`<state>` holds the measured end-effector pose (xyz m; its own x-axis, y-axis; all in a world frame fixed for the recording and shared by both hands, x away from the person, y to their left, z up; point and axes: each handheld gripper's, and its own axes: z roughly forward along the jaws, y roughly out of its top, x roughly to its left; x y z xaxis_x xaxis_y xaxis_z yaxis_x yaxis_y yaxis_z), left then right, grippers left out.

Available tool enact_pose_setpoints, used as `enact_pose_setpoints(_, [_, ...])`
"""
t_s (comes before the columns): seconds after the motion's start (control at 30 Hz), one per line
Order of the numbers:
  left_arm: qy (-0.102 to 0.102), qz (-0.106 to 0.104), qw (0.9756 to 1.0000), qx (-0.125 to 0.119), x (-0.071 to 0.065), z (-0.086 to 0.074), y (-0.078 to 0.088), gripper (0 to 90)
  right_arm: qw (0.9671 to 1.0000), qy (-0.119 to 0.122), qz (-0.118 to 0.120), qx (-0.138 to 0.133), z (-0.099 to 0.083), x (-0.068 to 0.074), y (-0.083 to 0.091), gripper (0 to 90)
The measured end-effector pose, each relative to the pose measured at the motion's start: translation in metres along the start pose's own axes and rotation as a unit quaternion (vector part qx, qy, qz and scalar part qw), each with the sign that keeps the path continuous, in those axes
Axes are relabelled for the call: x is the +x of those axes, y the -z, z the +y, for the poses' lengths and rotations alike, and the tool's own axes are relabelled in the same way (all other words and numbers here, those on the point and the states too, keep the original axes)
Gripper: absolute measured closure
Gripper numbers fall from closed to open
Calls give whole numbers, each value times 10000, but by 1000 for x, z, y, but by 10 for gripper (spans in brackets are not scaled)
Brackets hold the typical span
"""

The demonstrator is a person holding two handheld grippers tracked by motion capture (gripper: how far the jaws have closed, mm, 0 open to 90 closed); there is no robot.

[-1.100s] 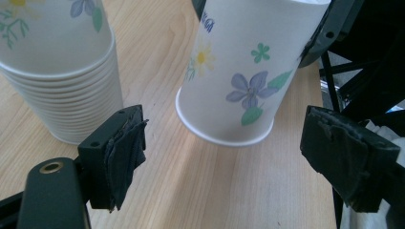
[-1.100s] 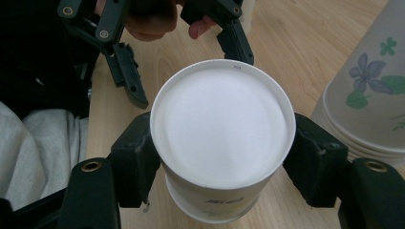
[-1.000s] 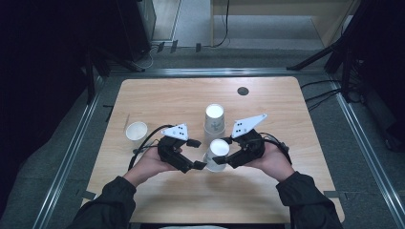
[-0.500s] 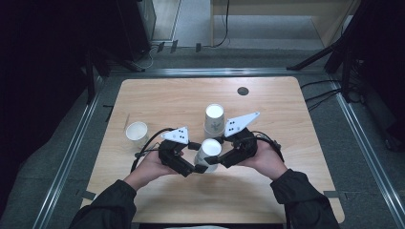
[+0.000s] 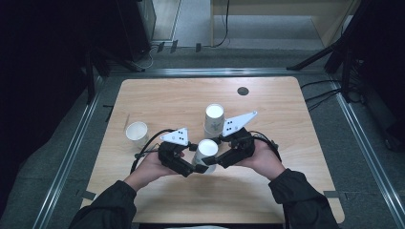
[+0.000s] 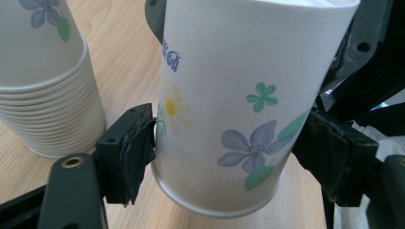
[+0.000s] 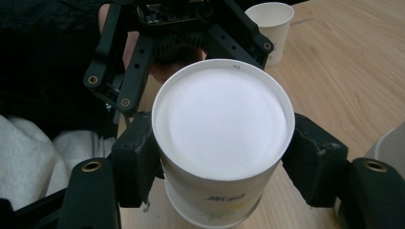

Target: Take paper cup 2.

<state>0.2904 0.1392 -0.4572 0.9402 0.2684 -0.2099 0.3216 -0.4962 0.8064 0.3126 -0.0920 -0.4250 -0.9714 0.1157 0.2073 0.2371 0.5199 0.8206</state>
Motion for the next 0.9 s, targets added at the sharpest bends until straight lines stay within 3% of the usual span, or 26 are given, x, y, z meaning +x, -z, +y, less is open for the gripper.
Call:
enact_pose_setpoints(0.7, [-73,-19,10000,29,-2,1,1,300,10000,-19,35,-3,0,-1,-1,331])
enact_pose_setpoints(0.77, [-103,14,9999,80,-1,1,3,300,10000,-18,49,4,-1,-2,0,269])
enact_pose_setpoints(0.9, [-163,149,9996,196,0,3,8,299,10000,-38,-70,-7,-4,-3,5,236])
